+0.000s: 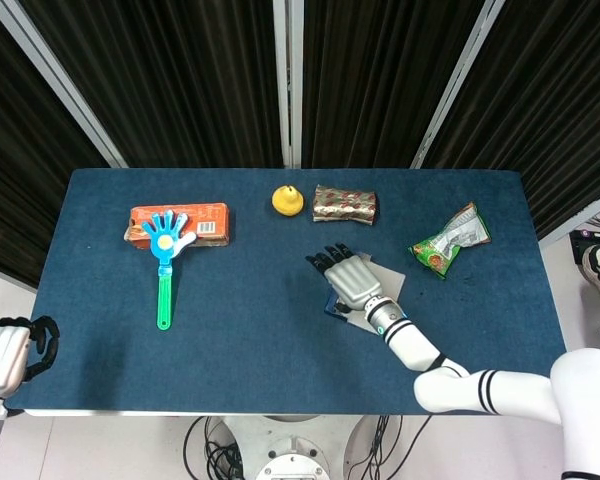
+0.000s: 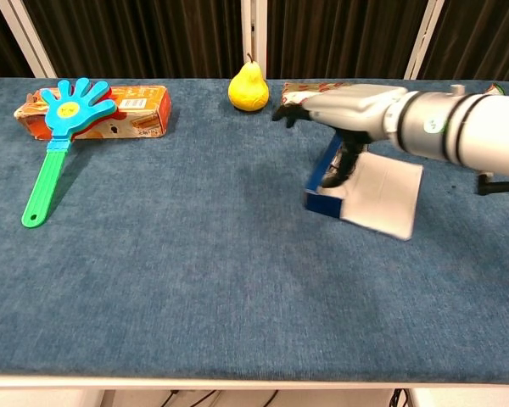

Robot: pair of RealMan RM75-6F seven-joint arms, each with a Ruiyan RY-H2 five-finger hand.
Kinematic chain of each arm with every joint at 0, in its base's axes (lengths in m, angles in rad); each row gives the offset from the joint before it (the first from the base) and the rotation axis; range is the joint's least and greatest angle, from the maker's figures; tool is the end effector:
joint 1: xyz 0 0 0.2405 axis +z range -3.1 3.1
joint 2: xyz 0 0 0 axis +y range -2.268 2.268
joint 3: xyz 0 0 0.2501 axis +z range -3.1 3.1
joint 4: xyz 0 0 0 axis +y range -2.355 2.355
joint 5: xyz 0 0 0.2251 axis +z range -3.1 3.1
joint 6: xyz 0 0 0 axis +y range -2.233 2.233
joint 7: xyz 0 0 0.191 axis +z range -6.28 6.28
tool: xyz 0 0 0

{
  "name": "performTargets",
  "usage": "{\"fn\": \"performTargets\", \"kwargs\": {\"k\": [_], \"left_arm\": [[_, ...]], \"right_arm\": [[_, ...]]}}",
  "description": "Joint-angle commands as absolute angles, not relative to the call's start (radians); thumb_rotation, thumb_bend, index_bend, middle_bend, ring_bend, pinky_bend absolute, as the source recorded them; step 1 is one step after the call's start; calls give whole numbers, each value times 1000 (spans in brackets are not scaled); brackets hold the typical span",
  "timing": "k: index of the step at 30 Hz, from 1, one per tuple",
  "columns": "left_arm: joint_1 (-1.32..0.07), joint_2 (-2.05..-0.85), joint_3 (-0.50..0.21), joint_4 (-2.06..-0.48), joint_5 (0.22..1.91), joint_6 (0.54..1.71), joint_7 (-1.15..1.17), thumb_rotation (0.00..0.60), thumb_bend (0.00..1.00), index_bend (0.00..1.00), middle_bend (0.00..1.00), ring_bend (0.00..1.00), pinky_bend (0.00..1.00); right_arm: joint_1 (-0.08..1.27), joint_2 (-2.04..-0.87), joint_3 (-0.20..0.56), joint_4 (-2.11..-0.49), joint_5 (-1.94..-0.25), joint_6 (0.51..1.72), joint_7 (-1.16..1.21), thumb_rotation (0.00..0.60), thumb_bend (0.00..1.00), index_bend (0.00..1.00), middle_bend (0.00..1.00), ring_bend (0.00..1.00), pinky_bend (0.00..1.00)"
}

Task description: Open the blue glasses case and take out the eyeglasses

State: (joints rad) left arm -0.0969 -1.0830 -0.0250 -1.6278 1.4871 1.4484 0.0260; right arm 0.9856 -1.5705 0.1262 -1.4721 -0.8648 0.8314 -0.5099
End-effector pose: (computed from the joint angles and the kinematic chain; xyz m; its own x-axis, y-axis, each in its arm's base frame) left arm -0.3164 0.2267 0.1429 0.4375 0.0569 0.8974 0.8991 -0.0074 -0.4378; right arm -0.0830 -0.3963 -0.0862 0.5942 -0.3293 0.7338 -0.7707 -0.4941 0.4023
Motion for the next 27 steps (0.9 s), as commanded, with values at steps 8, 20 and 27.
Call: {"fn": "performTargets", "kwargs": {"k": [8,20,27], "left_arm": [[-98,-1081,-25,-1627,1487,1446,20,600,359,694,693,523,459],[-98,-1078,-23,-1629,1489,1443,14,600,359,694,693,522,459],[-98,-1078,-23,-1632,1488,1444,20,600,359,693,693,523,459]], "right_arm": [[1086,-1725,234,-1334,-707,862,-597,600,176,0,169,0,0],[1082,-1589,199,-1432,-625,770,-625,600,246,35,222,0,0],[1068,-1525,130,-1445,-649,726,-607,600,316,164,223,0,0]]}}
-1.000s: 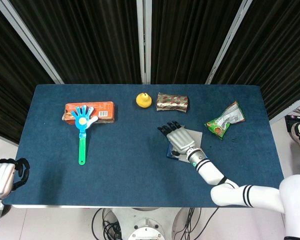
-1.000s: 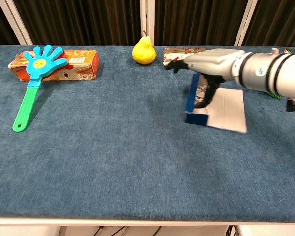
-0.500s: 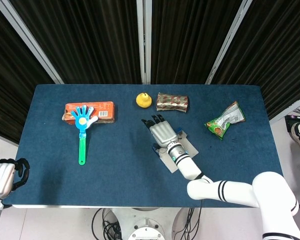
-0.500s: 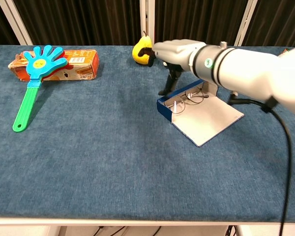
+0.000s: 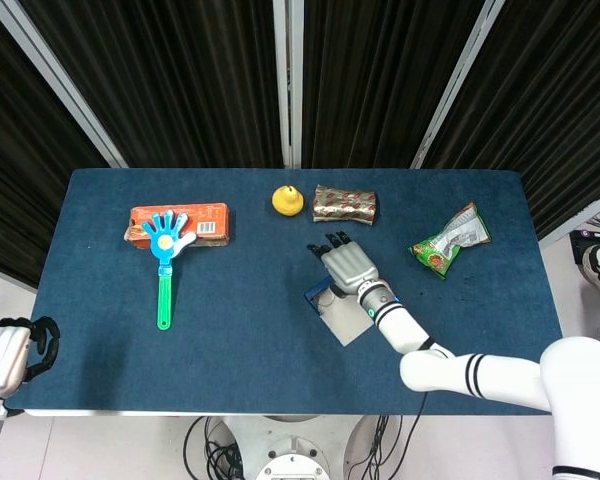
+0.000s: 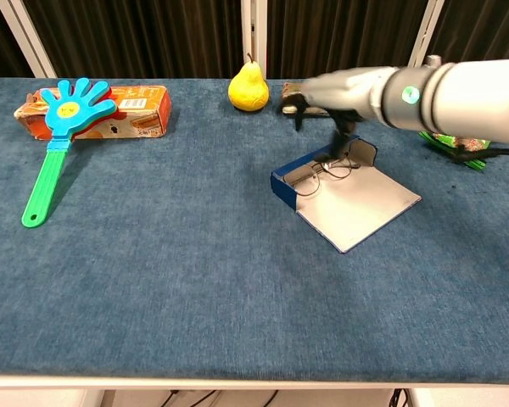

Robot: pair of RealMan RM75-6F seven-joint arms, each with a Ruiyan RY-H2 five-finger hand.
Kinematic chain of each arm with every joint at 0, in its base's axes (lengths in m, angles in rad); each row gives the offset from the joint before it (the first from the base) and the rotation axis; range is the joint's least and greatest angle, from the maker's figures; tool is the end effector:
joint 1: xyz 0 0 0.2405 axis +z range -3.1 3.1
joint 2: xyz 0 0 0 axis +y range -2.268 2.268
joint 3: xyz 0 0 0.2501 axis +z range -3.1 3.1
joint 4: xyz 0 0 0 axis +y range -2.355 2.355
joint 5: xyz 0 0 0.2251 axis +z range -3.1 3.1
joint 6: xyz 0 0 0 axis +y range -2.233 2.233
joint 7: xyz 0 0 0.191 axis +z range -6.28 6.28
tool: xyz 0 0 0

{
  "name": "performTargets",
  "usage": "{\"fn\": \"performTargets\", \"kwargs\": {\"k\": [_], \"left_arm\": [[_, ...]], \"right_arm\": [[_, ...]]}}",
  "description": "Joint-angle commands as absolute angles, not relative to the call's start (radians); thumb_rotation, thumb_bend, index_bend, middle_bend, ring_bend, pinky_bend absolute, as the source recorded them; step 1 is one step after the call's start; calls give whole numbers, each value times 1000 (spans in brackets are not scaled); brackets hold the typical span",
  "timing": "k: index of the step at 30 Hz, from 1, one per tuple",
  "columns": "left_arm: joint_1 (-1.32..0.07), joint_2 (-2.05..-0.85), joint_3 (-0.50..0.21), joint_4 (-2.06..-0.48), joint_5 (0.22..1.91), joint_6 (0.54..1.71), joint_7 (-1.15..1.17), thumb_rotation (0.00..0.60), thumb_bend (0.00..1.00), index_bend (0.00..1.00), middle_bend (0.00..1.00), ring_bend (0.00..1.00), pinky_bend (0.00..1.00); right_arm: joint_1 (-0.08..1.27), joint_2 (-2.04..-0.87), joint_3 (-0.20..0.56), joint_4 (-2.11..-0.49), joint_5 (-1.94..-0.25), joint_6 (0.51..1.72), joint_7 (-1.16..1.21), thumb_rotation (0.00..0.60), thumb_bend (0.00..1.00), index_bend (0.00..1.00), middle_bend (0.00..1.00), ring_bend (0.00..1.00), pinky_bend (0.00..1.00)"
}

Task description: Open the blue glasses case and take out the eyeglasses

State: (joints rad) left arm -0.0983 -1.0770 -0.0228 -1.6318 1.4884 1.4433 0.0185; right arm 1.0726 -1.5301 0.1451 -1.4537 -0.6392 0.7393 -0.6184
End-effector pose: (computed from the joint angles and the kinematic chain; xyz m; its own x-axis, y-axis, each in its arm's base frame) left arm -0.3162 0.2266 0.1430 0.4327 0.0634 0.8993 0.9013 -0.0095 -0.4331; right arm -0.0840 -0.4197 -0.0800 0.6239 -0.3904 0.6770 -0.7714 -0.4464 0.4535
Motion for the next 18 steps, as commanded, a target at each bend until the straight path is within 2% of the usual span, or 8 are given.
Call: {"fn": "performTargets", "kwargs": {"k": [1,18], "left_arm": [[-98,-1078,-23,-1632,1488,1444,20,600,359,693,693,523,459],[-98,-1078,-23,-1630,1487,1443,16,600,358,693,693,523,459]], "right_arm": [[1069,-1529,126,-1435,-654,722,-603,600,320,179,223,0,0],[1072,-1587,120,-1333,-723,723,-527,600,358,358,238,0,0]]}}
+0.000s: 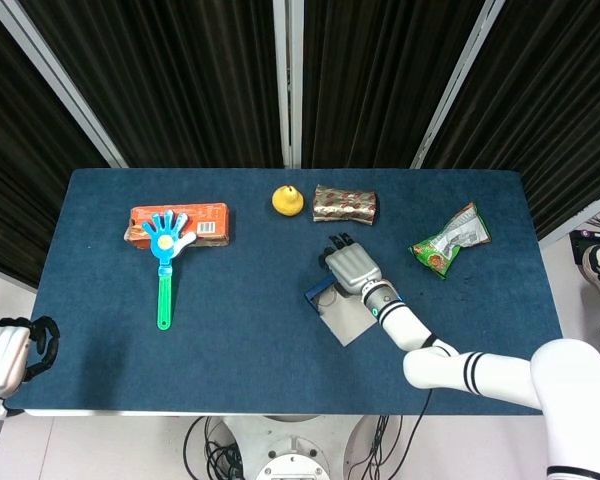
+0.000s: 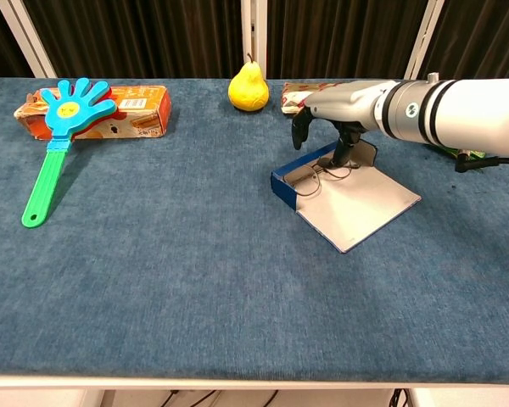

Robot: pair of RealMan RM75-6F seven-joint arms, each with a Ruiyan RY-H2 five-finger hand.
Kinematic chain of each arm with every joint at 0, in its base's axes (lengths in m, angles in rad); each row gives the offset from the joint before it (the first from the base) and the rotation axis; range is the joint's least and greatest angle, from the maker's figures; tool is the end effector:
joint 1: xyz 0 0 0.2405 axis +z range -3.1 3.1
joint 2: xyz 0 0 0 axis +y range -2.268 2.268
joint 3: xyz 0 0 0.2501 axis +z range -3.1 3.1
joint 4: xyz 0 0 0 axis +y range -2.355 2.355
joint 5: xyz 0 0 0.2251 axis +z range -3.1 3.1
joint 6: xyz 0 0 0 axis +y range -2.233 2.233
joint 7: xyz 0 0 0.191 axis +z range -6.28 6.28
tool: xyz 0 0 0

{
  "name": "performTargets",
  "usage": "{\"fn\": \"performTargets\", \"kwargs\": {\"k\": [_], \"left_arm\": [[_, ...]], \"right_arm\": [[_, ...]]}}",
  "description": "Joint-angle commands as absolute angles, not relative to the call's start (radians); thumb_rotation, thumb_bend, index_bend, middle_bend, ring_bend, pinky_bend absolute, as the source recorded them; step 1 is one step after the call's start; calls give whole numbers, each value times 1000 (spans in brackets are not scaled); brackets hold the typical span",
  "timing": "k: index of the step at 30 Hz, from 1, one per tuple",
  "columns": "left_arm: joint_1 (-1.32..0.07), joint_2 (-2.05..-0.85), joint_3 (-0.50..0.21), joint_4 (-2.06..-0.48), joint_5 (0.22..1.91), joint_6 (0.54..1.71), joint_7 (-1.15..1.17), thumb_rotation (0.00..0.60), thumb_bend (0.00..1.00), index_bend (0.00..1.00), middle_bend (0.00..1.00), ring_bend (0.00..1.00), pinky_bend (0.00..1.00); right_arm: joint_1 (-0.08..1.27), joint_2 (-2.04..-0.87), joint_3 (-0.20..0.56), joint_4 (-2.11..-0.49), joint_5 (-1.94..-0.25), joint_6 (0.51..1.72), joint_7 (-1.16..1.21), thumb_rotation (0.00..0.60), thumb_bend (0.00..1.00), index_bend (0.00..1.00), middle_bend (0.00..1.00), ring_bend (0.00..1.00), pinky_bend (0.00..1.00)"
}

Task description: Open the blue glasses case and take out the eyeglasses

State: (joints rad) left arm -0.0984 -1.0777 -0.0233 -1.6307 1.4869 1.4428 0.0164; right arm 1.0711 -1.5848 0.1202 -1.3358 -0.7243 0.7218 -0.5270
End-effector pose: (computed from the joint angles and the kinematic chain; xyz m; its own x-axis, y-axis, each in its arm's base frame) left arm -0.3166 0.2267 0.1430 0.4310 0.0634 0.9001 0.9021 -0.0080 -0.4314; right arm -0.0945 -0.4306 -0.0893 0.6286 -0.3717 0.6831 -0.7658 -0.4491 0.4604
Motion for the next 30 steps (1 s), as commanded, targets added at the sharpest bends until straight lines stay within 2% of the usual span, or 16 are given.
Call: {"fn": "performTargets", "kwargs": {"k": [1,13,20,26,30], "left_arm": [[-98,-1077,-23,-1631,1487,1443,16,600,358,693,693,522,459],[-98,-1077,-23,-1631,1487,1443,15,600,358,693,693,523,459],[-99,-1077,-23,-1631,1487,1443,15,600,359,694,693,523,459],[-99,-1078,-24,-1631,1487,1443,17,600,359,693,693,523,459],[-99,-1078,-24,-1631,1486,1442,18,600,359,694,693,522,459]], "right_arm": [[1073,-1588,119,-1331,-721,723,-527,600,360,366,239,0,0],[1086,-1590,109,-1328,-694,726,-543,600,397,441,247,0,0],[1085,-1586,111,-1333,-696,741,-539,600,438,537,262,0,0],[1068,-1601,122,-1334,-736,813,-532,600,447,648,283,15,0],[1040,-1648,126,-1321,-800,922,-536,600,453,685,291,21,0]]}}
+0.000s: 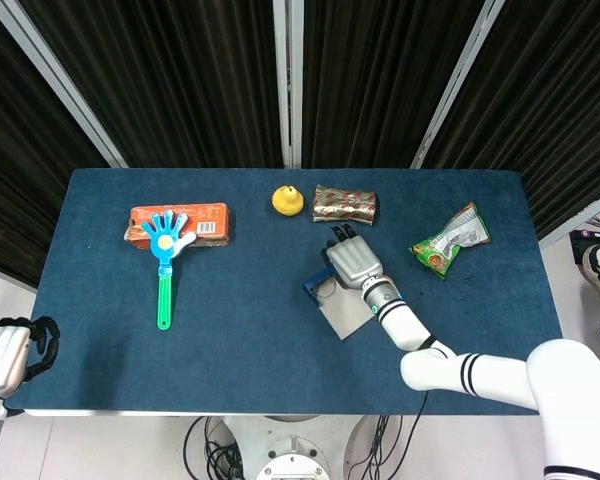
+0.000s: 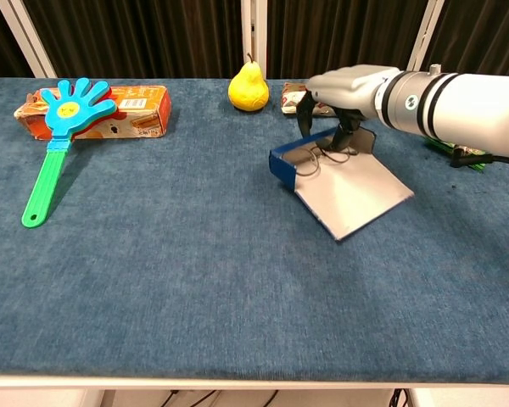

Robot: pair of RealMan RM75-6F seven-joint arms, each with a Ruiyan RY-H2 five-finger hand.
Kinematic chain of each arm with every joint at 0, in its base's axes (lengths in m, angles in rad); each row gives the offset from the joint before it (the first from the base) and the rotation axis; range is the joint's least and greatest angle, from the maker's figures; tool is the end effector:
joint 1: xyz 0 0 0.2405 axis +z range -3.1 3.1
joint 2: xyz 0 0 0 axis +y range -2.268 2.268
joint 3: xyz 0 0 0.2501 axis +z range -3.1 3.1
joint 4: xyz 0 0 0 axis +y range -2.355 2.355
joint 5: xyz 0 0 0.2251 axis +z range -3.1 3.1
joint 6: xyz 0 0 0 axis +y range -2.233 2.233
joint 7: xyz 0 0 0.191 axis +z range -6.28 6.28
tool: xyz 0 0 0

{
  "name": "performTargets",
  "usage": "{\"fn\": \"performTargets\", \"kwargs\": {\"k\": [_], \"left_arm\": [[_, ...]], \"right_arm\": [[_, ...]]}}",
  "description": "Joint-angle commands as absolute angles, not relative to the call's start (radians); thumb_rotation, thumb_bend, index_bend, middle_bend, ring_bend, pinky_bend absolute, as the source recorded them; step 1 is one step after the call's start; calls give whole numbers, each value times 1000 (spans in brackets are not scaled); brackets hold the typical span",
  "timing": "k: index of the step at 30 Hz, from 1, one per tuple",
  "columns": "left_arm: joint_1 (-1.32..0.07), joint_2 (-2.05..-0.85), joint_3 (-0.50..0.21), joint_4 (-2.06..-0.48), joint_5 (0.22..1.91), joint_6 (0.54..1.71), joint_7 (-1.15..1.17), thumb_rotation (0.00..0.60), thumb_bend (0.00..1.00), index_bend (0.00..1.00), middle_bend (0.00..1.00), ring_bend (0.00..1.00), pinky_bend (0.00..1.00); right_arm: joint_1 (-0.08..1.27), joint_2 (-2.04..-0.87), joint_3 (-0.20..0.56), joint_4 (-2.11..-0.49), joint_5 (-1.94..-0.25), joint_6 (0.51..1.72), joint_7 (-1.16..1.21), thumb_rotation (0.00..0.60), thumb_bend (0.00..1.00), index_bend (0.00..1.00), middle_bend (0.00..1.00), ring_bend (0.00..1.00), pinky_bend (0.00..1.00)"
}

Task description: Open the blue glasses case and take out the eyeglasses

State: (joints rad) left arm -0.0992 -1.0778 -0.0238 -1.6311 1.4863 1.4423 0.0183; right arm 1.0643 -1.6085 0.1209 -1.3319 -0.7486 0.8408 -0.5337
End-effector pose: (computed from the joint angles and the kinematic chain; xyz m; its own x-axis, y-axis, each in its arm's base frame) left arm -0.3164 0.2271 0.1430 0.4322 0.0631 0.8996 0.9015 -0.0083 -0.4326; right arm -0.0876 -0.4352 -0.0795 0.6204 -0.2847 0.7308 -0.7657 -0.4214 0.4859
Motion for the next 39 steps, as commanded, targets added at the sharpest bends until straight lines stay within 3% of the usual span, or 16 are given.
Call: {"fn": "performTargets", "kwargs": {"k": [1,12,18,25,28,31,39], "left_arm": [[-99,-1078,-24,-1631,1486,1442,18,600,359,694,693,522,459],[-99,-1076,-23,-1631,1488,1441,13,600,359,693,693,523,459],[-100,-1075,-23,-1631,1488,1440,11,600,358,693,693,522,459],[-100,-1075,-23,-1632,1488,1440,11,600,359,693,693,522,459],[-100,-1075,-23,-1631,1487,1440,13,600,359,693,693,522,459],[-100,-1075,-23,-1632,1487,1441,13,600,359,693,693,522,459],[-100,-1075,-23,-1631,1487,1440,14,600,359,694,693,522,459]], "right_arm": [[1032,-1663,125,-1314,-816,951,-541,600,454,692,293,23,0],[943,-1905,109,-1078,-1039,1254,-579,600,477,787,343,71,0],[910,-1981,110,-967,-1108,1288,-578,600,477,813,360,89,0],[899,-2005,150,-922,-1133,1254,-580,600,477,819,376,90,0],[904,-1996,185,-945,-1104,1187,-577,600,472,802,376,90,0],[918,-1962,225,-1001,-1047,1094,-612,600,436,694,355,83,0],[912,-1843,283,-1199,-906,980,-710,600,256,143,235,0,0]]}}
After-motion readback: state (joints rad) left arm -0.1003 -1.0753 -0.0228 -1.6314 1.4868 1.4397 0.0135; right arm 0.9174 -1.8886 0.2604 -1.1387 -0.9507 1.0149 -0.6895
